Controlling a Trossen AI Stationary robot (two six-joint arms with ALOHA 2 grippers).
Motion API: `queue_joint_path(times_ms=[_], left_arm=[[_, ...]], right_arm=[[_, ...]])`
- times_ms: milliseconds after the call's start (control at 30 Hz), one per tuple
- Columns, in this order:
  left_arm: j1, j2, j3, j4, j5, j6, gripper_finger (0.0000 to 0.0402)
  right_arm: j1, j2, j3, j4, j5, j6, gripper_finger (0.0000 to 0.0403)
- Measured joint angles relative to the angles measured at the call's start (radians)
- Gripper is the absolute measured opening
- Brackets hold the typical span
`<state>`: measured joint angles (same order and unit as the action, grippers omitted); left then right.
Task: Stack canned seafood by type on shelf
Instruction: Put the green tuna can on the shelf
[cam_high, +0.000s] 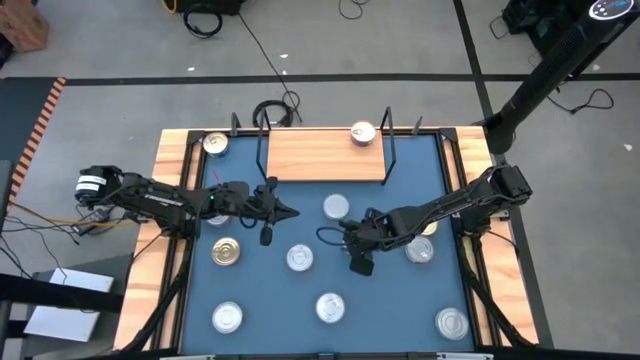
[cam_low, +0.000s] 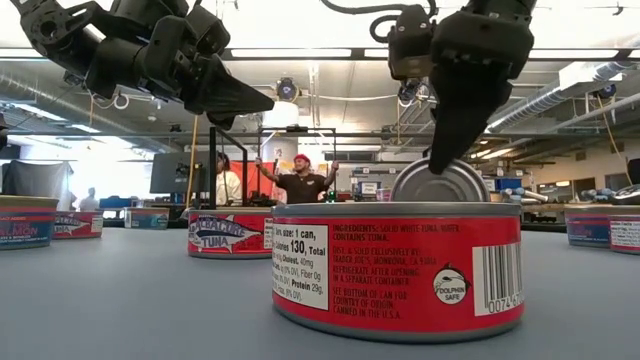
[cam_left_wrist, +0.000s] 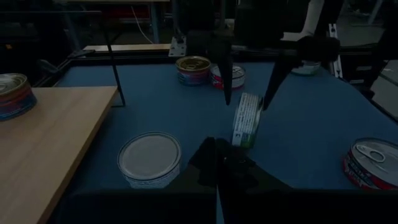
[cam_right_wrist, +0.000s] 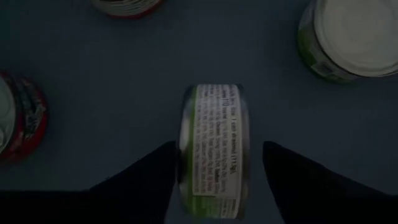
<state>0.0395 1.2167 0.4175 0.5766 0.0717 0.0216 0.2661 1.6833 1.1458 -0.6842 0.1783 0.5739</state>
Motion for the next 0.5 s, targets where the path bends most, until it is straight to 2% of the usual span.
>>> queue_joint_path(times_ms=[233,400,500], left_arm=[[0.0,0.0,0.0,0.0,0.0,0.0,0.0001],[0.0,0.0,0.0,0.012,0.0,-0.007,0.0001],[0.0,0.0,0.0,0.016,0.0,-0.027,0.0001]], right_arm=[[0.0,-0.001,0.001,0.004,-0.028,-0.048,0.0139],[-0.005,0.0,0.037,-0.032,-0.034,-0.131,0.0139],[-0.012,0.0,0.096,-0.081,0.008,-0.207,0.0139]])
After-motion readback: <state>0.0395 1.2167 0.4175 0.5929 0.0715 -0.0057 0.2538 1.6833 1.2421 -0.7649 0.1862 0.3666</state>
